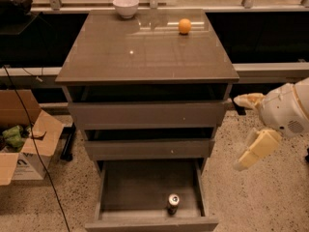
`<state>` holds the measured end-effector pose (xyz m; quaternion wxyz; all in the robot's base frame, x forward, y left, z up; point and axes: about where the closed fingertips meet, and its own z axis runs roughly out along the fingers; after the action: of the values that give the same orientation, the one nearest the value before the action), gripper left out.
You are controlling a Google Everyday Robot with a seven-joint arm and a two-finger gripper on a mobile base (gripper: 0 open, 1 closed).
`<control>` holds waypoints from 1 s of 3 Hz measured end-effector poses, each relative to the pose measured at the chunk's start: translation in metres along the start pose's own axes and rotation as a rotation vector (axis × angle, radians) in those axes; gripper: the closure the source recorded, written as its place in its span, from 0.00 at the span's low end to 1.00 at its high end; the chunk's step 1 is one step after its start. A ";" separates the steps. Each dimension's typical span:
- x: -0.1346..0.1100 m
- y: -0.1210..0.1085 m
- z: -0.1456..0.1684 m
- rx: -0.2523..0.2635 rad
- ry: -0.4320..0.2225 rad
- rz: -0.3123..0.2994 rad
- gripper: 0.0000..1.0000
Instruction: Pick redbull can from bottom drawer and place on counter
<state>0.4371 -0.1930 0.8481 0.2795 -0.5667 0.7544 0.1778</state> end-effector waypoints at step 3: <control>0.001 0.007 0.047 -0.053 -0.070 0.016 0.00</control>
Offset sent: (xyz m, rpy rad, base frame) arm 0.0007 0.0059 0.0021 0.0325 -0.0020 0.0113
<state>0.4412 -0.1638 0.8106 0.2892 -0.5611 0.7438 0.2199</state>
